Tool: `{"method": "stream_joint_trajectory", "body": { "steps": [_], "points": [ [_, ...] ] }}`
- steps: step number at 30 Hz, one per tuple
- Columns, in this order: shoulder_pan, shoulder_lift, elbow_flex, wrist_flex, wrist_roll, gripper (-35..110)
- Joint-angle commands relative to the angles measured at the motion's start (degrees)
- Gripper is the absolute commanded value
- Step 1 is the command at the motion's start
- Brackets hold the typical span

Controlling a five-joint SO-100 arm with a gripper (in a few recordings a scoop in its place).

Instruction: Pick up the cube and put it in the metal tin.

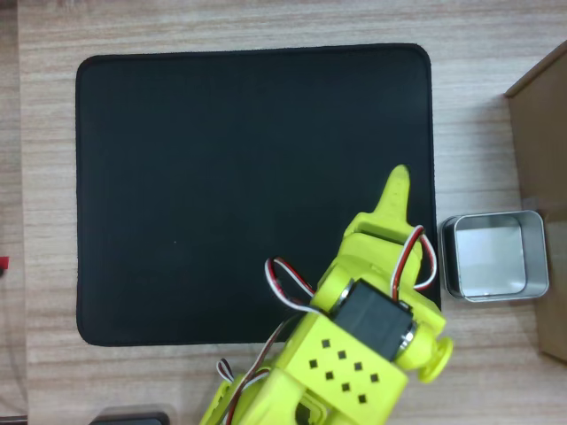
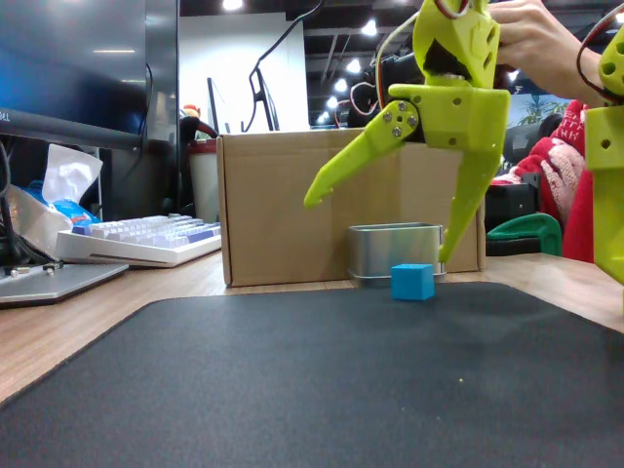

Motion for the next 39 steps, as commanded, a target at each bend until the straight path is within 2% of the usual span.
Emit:
{"method": "stream_joint_trajectory", "body": {
  "steps": [1,6,9,17,19,32,34,37,39],
  "points": [
    [0.62,0.09,0.79,-0.26,-1.49,60],
    [1.49,-2.64,1.49,-2.46,-2.81,57],
    [2.11,-3.87,3.96,-6.24,-3.43,52],
    [3.78,-6.86,2.81,-7.91,-3.52,34],
    [4.57,-8.26,4.66,-13.01,-3.69,32],
    [2.72,-3.69,9.40,-13.62,-6.15,23],
    [2.64,-2.99,9.76,-13.54,-6.33,17],
    [2.46,-0.53,10.90,-13.36,-6.50,15],
    [1.93,0.97,11.60,-13.27,-7.12,7]
  ]
}}
